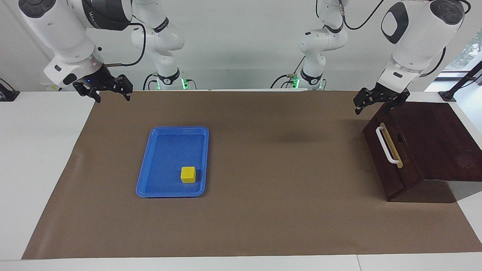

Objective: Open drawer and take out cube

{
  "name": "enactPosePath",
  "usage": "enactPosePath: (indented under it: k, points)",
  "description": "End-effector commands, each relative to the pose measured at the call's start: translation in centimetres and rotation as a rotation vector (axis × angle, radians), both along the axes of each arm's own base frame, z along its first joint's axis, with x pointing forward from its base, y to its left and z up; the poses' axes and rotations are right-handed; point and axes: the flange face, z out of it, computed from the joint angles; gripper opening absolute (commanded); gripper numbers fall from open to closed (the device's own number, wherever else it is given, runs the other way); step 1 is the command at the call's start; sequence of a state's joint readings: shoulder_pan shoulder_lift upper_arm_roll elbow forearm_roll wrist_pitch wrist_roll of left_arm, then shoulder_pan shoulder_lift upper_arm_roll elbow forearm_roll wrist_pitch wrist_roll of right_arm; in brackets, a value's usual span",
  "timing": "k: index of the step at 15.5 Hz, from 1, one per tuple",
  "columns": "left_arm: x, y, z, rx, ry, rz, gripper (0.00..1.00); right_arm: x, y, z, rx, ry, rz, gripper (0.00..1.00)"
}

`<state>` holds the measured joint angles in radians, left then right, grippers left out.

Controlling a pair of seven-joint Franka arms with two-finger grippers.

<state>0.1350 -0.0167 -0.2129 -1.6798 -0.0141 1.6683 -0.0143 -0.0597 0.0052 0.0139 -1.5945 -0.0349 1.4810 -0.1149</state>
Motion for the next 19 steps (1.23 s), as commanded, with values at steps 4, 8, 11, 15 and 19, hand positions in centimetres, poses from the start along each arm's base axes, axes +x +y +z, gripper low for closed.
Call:
enactPosePath:
  k: [4,8,11,15,19]
  points:
    - [-0.2,-0.7,0.5,0.005,-0.02,0.004,1.0,-0.6,-0.2,0.2,-0.007,-0.018,-0.019,1.0]
    - [-0.2,0.2,0.6,0.005,-0.013,0.019,1.0,-0.6,0.0,0.3,-0.007,-0.019,-0.016,1.0]
    - [-0.1,0.7,0.5,0.004,-0.012,0.028,1.0,-0.7,0.4,0.4,-0.007,-0.019,-0.008,1.0]
    - [-0.1,0.1,0.7,0.0,-0.013,0.017,1.0,-0.7,0.4,0.4,-0.007,-0.019,-0.008,1.0]
    - [-0.3,-0.2,0.7,-0.004,-0.009,0.007,1.0,-0.6,0.3,0.4,-0.007,-0.022,-0.01,1.0]
